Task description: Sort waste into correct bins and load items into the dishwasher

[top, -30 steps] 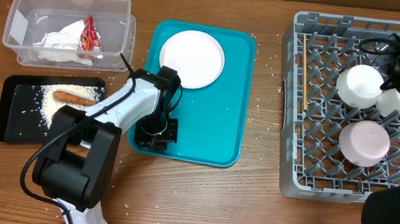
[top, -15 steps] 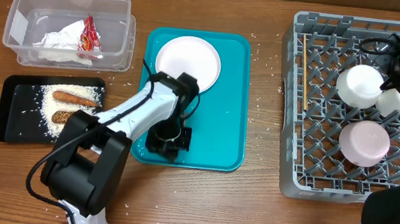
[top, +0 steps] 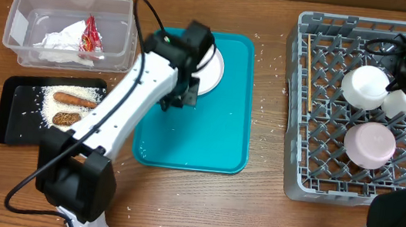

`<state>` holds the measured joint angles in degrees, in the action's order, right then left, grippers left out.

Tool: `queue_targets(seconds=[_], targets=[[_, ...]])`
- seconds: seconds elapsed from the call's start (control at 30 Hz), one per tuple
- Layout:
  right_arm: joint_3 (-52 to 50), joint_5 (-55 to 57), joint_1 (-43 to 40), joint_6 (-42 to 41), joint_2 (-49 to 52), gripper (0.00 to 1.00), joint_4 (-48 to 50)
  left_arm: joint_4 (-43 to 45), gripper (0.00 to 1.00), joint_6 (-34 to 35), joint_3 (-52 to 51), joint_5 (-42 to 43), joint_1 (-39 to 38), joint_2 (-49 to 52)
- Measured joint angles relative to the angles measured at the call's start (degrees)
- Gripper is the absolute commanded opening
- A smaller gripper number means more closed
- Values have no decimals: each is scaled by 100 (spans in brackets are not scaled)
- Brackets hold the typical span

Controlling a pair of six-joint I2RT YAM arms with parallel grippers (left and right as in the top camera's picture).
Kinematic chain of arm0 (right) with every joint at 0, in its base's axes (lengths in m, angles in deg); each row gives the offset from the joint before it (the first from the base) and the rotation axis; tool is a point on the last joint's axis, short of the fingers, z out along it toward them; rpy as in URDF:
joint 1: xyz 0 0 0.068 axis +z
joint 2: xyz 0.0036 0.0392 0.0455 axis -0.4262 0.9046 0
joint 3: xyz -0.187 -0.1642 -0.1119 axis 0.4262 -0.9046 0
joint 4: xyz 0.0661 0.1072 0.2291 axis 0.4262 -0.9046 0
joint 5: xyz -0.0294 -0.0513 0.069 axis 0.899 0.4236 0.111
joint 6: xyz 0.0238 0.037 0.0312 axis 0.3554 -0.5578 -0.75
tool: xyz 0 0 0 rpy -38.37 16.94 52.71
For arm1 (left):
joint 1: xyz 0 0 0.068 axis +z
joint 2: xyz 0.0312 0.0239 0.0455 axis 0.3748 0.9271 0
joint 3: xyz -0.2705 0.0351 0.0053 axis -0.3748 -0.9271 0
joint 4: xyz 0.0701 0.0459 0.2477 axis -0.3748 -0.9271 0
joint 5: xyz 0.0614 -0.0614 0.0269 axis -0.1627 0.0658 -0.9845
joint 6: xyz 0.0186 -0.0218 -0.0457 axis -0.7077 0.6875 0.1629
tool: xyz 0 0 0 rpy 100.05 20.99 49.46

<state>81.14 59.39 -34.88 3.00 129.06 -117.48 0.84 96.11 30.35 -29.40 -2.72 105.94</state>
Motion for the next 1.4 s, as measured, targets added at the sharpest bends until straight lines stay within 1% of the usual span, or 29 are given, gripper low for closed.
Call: queue_targets(seconds=[0.03, 0.07, 0.13, 0.23, 0.27, 0.3, 0.4, 0.5, 0.53, 0.6, 0.77, 0.87, 0.97, 1.1, 1.2, 1.3, 1.4], targets=[[0, 0, -2, 0, 0, 100, 0, -103, 16, -17, 190, -48, 59, 0], [0, 0, 0, -2, 0, 100, -2, -236, 16, 11, 452, -87, 140, 0], [0, 0, -2, 2, 0, 100, 0, -568, 20, 48, 955, -181, 374, -13], [0, 0, 0, 0, 0, 100, 0, -1211, 27, 361, 1543, -291, 774, -31], [0, 0, 0, 0, 0, 100, 0, -1283, 44, 420, 1670, -308, 909, -44], [0, 0, 0, -2, 0, 100, -2, -1421, 100, 538, 1875, -330, 1119, -52], [0, 0, 0, 2, 0, 100, 0, -1526, 100, 789, 2151, -348, 1722, -179], [0, -2, 0, 2, 0, 100, -2, -1720, 100, 1196, 2216, -339, 2492, -422], [0, -2, 0, 0, 0, 100, 2, -1834, 100, 1405, 2225, -345, 2865, -516], [0, 0, 0, 2, 0, 100, 0, -1912, 100, 1587, 2247, -328, 3423, -562], [0, 0, 0, 0, 0, 100, 0, -1910, 100, 1755, 2249, -173, 4553, -562], [0, -2, 0, 0, 0, 100, -2, -1899, 100, 1982, 2249, 188, 5149, -562], [0, -2, 0, 2, 0, 100, 0, -1902, 100, 2142, 2249, 494, 5438, -562], [0, -46, -2, 0, 0, 100, 125, -1867, 100, 2223, 2249, 564, 5587, -562], [0, -678, -7, 0, 0, 100, 348, -1808, 100, 2280, 2249, 459, 5587, -562], [0, -1633, -7, -2, 0, 100, 295, -1797, 100, 2297, 2249, 431, 5587, -562], [0, -2653, 26, 37, 0, 100, 461, -1801, 100, 2299, 2249, 435, 5584, -562]])
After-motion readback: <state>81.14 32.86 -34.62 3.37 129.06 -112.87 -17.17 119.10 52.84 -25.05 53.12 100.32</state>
